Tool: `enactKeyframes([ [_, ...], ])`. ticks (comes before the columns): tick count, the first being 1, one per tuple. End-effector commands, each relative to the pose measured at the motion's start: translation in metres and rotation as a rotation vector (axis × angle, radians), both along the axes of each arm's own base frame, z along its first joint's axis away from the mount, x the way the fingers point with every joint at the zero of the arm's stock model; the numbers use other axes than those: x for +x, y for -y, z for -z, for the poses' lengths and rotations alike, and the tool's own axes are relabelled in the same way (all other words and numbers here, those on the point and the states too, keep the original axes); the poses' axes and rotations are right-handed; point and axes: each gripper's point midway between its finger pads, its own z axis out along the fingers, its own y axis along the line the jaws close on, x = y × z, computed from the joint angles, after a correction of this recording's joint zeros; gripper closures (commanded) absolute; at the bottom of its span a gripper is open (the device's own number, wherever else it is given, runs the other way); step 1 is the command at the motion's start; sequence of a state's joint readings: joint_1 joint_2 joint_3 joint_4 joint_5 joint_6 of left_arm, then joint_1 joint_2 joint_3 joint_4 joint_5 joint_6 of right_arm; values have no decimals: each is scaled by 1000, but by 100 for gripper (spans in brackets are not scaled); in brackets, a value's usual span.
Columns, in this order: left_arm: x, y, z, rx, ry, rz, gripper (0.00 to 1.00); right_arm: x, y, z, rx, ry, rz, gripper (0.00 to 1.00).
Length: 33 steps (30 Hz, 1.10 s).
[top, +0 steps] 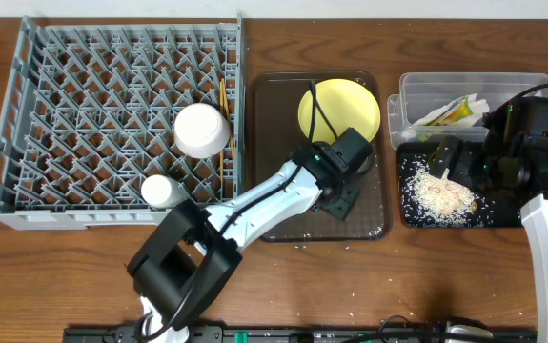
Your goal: Sort waste into correct bins and load items into the dishwasher
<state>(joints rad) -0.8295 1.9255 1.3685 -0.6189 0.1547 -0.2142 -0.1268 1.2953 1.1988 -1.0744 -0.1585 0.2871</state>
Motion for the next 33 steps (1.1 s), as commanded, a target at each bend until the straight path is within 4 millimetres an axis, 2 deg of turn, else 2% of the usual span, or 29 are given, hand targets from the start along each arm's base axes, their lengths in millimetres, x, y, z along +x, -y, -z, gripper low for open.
enactKeyframes([
  [1, 11, -4, -50, -96, 52, -110, 42, 3, 3, -6, -4, 18, -2, 1],
  [4, 21, -18, -74, -124, 91, -158, 43, 3, 3, -6, -4, 18, -2, 1],
  [7, 40, -49, -80, -90, 112, -308, 44, 3, 3, -6, -4, 18, -2, 1],
  [9, 51, -71, -73, -60, 93, -382, 48, 3, 3, -6, -4, 18, -2, 1],
  [13, 62, -94, -47, -19, 45, -440, 52, 3, 3, -6, -4, 18, -2, 1],
  [14, 63, -94, -33, -5, 16, -429, 55, 3, 3, -6, -4, 18, -2, 1],
  [20, 59, -90, 17, 58, -71, -379, 60, 3, 3, -6, -4, 18, -2, 1],
  [22, 56, -86, 30, 58, -106, -371, 62, 3, 3, -6, -4, 18, -2, 1],
  [26, 47, -63, 45, -38, -200, -309, 64, 3, 3, -6, -4, 18, -2, 1],
  [28, 47, -60, 52, -44, -211, -306, 73, 3, 3, -6, -4, 18, -2, 1],
  [30, 48, -60, 60, -40, -216, -307, 91, 3, 3, -6, -4, 18, -2, 1],
  [33, 46, -61, 69, -28, -230, -308, 93, 3, 3, -6, -4, 18, -2, 1],
])
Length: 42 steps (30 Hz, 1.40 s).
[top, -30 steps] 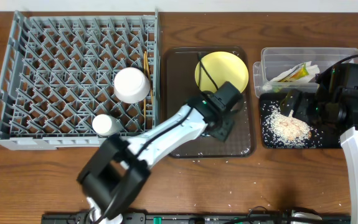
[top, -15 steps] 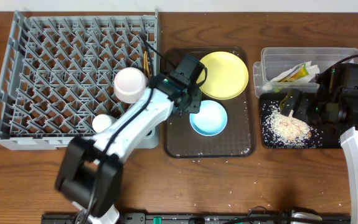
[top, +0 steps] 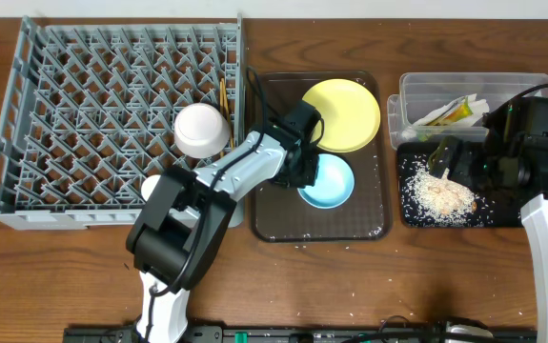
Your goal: Sort waste into correct bins and load items into the dishwasher
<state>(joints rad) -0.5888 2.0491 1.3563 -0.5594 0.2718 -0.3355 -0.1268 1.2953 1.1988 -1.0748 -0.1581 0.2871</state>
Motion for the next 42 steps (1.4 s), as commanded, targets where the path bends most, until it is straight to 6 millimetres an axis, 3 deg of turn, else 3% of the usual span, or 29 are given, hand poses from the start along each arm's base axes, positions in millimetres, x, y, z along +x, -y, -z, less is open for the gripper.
enactKeyframes([
  [1, -11, -1, 22, 10, -66, 19, 93, 3, 3, -6, -4, 18, -2, 1],
  [6, -5, -3, -3, -11, -33, 7, 93, 3, 3, -6, -4, 18, -2, 1],
  [9, 8, -11, -50, -33, 47, -13, 93, 3, 3, -6, -4, 18, -2, 1],
  [13, 24, -43, -109, 22, 222, -66, 93, 3, 3, -6, -4, 18, -2, 1],
  [16, 31, -85, -155, 136, 379, -119, 93, 3, 3, -6, -4, 18, -2, 1],
  [20, 36, -161, -214, 391, 591, -231, 92, 3, 3, -6, -4, 18, -2, 1],
  [21, 37, -188, -234, 512, 658, -252, 93, 3, 3, -6, -4, 18, -2, 1],
  [25, 32, -256, -285, 975, 760, -204, 92, 3, 3, -6, -4, 18, -2, 1],
  [28, 30, -292, -315, 1267, 746, -211, 93, 3, 3, -6, -4, 18, -2, 1],
  [31, 36, -311, -317, 1322, 717, -249, 93, 3, 3, -6, -4, 18, -2, 1],
  [34, 39, -333, -305, 1370, 646, -275, 93, 3, 3, -6, -4, 18, -2, 1],
  [42, 47, -378, -251, 1424, 494, -358, 93, 3, 3, -6, -4, 18, -2, 1],
])
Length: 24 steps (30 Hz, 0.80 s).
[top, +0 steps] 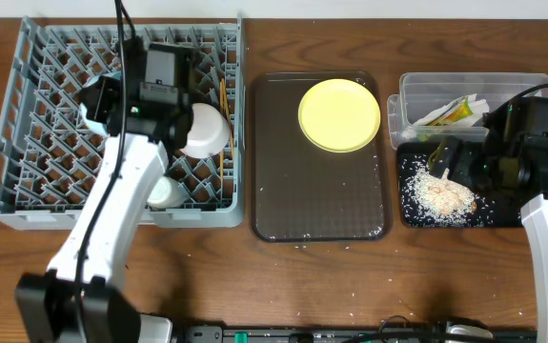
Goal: Sort waste into correct bins and load items into the dishwasher
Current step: 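Carry the light-blue bowl left into the dish rack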
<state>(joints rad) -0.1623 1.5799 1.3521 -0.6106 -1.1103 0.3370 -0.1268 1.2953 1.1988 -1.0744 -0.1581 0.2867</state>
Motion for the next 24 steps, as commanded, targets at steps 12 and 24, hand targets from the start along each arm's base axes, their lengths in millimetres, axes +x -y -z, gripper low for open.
enactKeyframes([
  [12, 16, -43, 61, 140, -96, -189, 93, 3, 3, -6, -3, 18, -2, 1],
  [24, 16, -58, 64, 119, -23, -241, 93, 3, 3, -6, -3, 18, -2, 1],
])
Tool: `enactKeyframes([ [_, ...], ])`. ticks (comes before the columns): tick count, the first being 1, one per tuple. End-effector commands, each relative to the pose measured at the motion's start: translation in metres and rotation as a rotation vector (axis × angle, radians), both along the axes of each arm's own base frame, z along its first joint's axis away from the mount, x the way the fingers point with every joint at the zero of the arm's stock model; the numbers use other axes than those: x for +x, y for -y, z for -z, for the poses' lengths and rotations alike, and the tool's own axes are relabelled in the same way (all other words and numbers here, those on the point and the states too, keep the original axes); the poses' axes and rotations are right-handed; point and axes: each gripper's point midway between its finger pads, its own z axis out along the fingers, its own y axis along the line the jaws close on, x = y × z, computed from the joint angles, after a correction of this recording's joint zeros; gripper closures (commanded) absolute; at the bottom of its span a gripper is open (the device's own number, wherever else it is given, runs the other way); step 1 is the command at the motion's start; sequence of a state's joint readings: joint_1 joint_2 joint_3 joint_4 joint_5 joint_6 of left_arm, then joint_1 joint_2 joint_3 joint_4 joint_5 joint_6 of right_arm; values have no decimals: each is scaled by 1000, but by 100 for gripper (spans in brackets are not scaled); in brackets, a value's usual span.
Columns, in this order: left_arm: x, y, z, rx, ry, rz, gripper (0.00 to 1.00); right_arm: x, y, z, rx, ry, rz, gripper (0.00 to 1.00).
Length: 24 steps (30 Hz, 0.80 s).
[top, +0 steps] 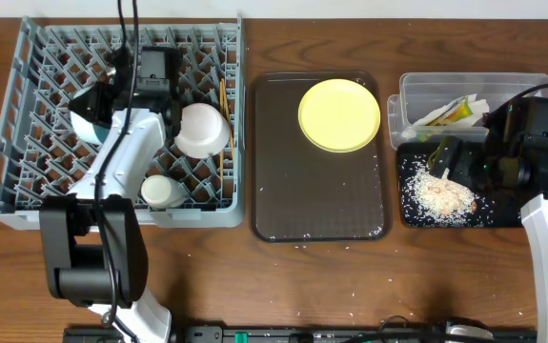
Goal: Sort waste into correct bins and load items into the dishwasher
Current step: 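Carry the light-blue bowl left into the dish rack, then lower the light-blue bowl into the rack and release it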
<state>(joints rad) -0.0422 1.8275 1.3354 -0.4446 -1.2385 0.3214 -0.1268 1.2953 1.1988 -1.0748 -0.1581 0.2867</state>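
Observation:
A light blue bowl (80,130) sits tilted on edge among the tines at the left of the grey dish rack (26,191). My left gripper (91,107) is right over it and looks shut on its rim. A yellow plate (339,115) lies at the back of the dark tray (316,205). My right gripper (448,157) hangs open above the black bin (416,214) with spilled rice (440,195), holding nothing.
Two white cups (202,130) (164,191) stand in the rack, with wooden chopsticks (223,95) at its right edge. A clear bin (426,90) with wrappers sits behind the black bin. Rice grains are scattered on the tray and table.
My left gripper has moved a little left and down into the rack. The blue bowl now shows under it, between the tines. The right arm has not moved.
My left gripper was low on the tray below the yellow plate. Then it was at the rim of the blue bowl on the tray. After that the bowl was gone from the tray and the arm was over the rack, where the bowl now rests.

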Motion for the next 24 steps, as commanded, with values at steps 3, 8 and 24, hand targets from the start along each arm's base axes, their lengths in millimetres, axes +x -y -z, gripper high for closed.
enactKeyframes([
  [3, 0, -5, 7, -10, 39, -25, 93, 3, 3, -6, -3, 18, -2, 1],
  [8, 5, -5, 23, -12, 18, -26, 93, 3, 3, -6, -3, 18, -2, 1],
  [24, 22, 22, 41, -25, 10, 42, 85, 3, 3, -6, -3, 19, -2, 1],
])
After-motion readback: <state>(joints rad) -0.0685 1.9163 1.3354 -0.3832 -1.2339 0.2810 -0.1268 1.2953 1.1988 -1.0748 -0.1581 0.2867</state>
